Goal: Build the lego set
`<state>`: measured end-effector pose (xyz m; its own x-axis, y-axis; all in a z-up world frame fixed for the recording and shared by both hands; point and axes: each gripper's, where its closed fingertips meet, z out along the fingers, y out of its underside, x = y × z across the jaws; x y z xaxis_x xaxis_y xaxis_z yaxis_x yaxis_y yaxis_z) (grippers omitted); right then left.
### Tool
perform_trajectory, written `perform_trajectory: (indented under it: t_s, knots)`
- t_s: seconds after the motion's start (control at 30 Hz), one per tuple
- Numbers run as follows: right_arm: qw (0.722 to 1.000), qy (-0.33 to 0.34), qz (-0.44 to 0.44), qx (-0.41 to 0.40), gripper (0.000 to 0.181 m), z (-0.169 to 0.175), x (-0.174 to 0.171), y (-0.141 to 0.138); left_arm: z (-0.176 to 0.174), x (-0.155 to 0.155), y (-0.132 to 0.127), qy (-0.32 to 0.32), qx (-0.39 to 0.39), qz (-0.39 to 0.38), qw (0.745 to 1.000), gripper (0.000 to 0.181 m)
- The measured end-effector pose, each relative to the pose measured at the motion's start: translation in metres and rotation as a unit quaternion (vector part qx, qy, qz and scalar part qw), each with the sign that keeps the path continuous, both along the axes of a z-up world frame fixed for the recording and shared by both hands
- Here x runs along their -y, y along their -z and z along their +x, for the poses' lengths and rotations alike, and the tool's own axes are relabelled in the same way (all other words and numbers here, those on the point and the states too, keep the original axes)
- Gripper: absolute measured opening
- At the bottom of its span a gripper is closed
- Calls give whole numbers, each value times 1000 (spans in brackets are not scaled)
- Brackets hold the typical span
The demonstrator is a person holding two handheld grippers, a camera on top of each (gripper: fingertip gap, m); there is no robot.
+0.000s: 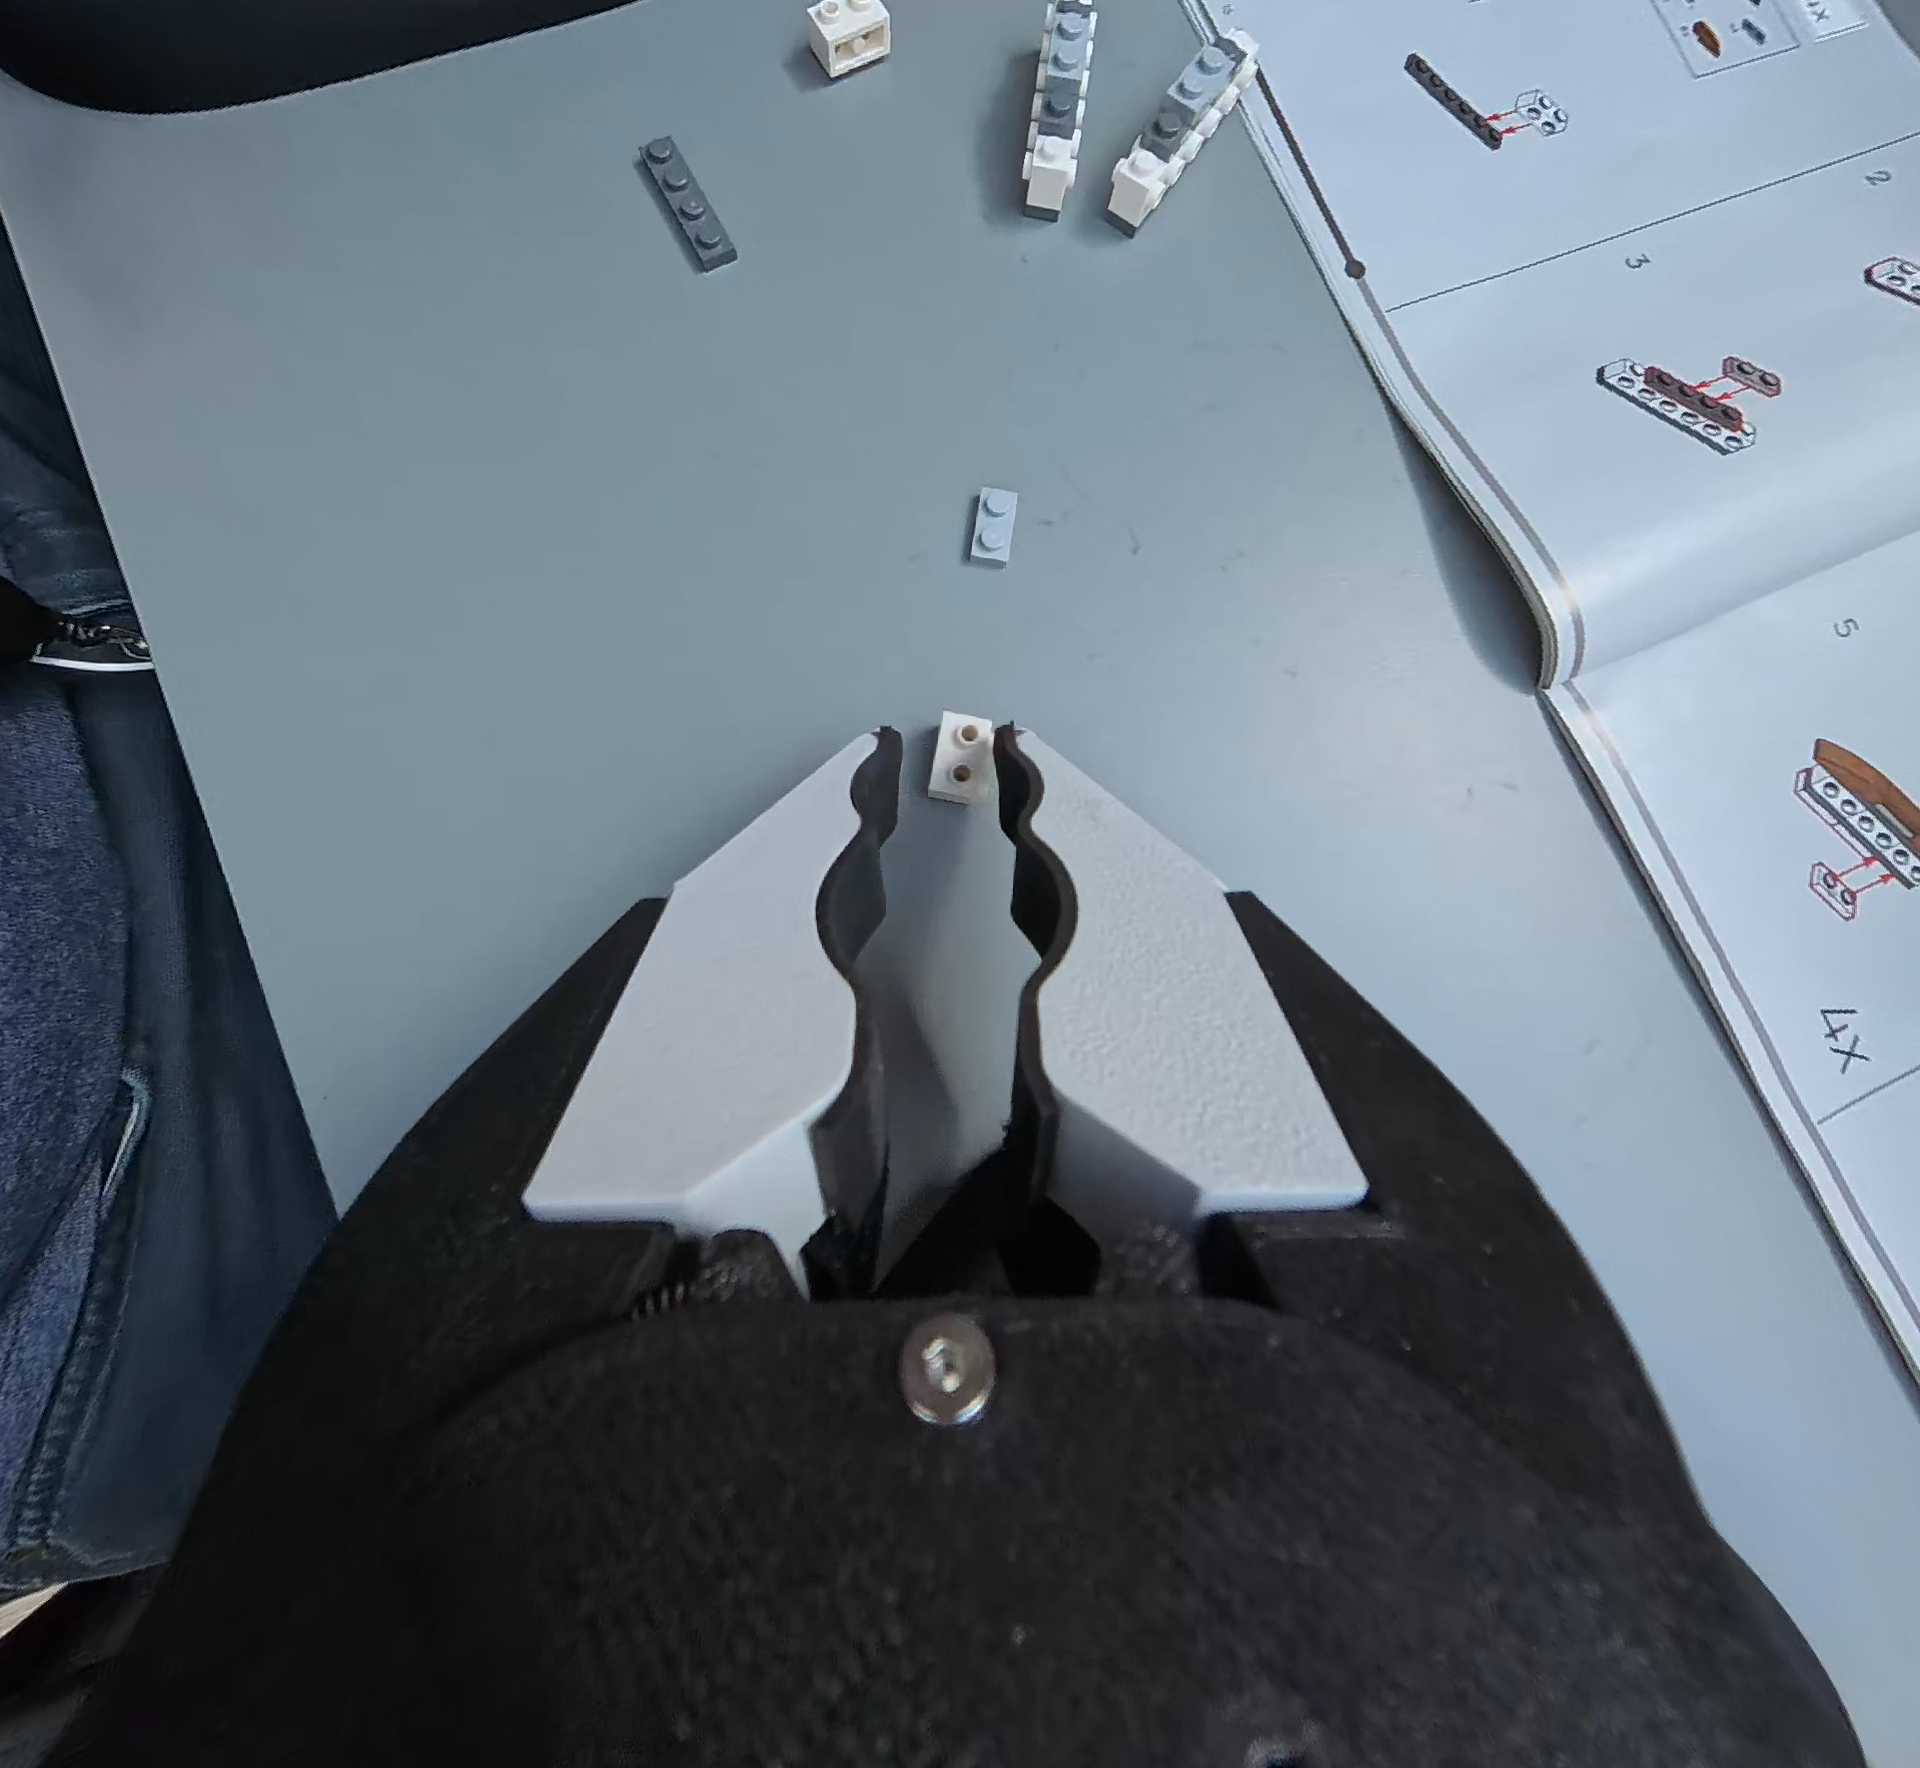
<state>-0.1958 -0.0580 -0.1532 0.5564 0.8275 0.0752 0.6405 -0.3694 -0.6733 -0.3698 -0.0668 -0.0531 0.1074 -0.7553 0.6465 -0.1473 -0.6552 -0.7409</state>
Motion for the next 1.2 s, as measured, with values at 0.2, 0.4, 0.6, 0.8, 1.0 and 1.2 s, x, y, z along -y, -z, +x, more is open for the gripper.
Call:
perform_trajectory:
  t_s: [0.2,0.4,0.6,0.8,1.0,1.2]
  knots:
    - [998,23,-35,-51,14,7,-6,-6,2,3,-1,5,1,2,1000,9]
    - [985,46,-126,-109,14,7,-6,2,4,4,1,10,-2,-1,1000,9]
    - [988,22,-127,-80,9,0,0,4,3,3,2,9,-3,-2,1000,9]
    - [995,-47,55,72,9,-3,1,3,3,3,4,9,-5,-4,1000,9]
    - [992,-50,73,94,19,-6,8,5,3,2,5,7,-6,-7,1000,9]
    - [997,-58,53,23,7,-11,13,-7,4,3,4,6,-8,-5,1000,9]
